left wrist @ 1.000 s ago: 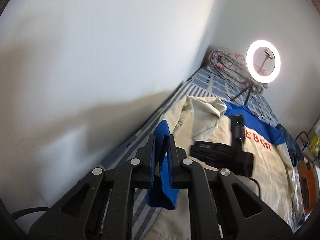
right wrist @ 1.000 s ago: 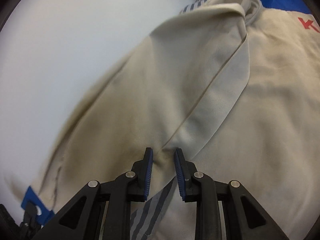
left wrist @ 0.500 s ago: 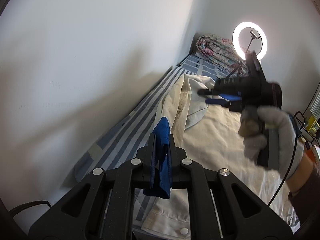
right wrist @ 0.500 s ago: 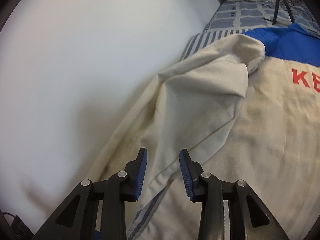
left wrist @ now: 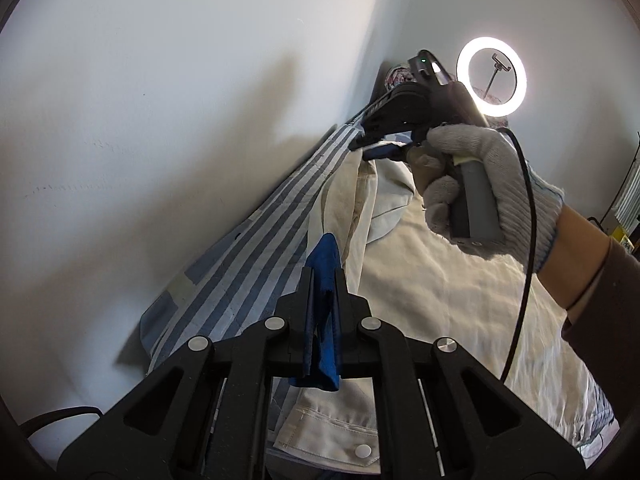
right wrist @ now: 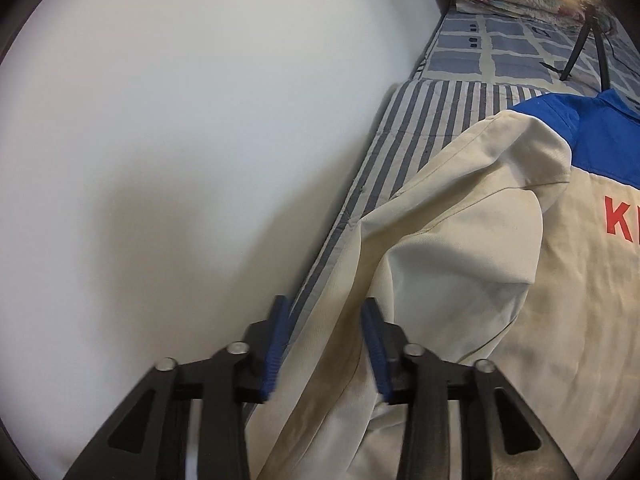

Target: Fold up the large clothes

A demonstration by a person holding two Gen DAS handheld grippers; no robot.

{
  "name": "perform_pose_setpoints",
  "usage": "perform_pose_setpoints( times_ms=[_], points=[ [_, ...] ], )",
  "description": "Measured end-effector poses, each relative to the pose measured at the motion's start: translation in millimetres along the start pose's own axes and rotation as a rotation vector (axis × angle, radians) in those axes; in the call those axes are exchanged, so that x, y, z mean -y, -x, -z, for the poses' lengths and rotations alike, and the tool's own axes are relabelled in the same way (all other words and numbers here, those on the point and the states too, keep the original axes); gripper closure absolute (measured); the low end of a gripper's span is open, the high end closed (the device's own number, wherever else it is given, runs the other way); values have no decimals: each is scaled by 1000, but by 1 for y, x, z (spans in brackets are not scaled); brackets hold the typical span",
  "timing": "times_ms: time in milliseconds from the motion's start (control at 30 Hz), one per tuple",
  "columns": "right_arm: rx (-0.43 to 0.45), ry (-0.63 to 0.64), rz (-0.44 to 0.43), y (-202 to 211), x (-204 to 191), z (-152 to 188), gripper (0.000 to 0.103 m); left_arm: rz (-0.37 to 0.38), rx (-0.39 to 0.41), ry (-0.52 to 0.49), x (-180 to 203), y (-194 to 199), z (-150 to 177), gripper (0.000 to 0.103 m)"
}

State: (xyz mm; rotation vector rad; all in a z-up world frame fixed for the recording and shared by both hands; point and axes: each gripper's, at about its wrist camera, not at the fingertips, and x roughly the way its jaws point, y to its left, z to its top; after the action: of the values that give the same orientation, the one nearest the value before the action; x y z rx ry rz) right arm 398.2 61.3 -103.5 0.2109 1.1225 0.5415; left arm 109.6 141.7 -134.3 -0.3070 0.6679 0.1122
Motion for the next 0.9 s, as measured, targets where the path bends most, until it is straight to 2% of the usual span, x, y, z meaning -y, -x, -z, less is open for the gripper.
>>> perform_pose_setpoints(
  times_ms=[33, 67, 267, 433, 467, 533, 567, 700, 833, 867, 900],
  points=[
    [2, -4, 3, 7, 1, 8, 101, 1, -1, -6, 0, 1, 0, 98],
    [12, -8, -2, 13, 3, 14, 103, 4, -4, -15, 1, 2, 1, 98],
    [71, -1, -19, 54, 18, 38, 103, 31, -24, -70, 6, 11, 13, 99],
    [115, -24, -41, 101, 37, 75, 103, 46, -30, -161, 21, 25, 30, 99],
    [122, -38, -47, 92, 53, 67, 103, 50, -35, -178, 24, 27, 33, 99],
    [133, -74, -59, 104, 72, 83, 103, 74, -56, -205, 30, 32, 43, 99],
    [132, -93, -57, 99, 86, 81, 103, 87, -68, -219, 34, 32, 49, 99],
    [124, -164, -19, 102, 130, 115, 103, 128, -124, -286, 52, 32, 70, 99],
    [65, -214, 16, 94, 166, 150, 103, 197, -165, -287, 58, 42, 84, 99],
    [48, -224, 20, 90, 173, 156, 103, 218, -177, -280, 58, 44, 86, 98],
    [32, -231, 38, 87, 178, 162, 103, 233, -183, -268, 57, 46, 90, 91]
  ],
)
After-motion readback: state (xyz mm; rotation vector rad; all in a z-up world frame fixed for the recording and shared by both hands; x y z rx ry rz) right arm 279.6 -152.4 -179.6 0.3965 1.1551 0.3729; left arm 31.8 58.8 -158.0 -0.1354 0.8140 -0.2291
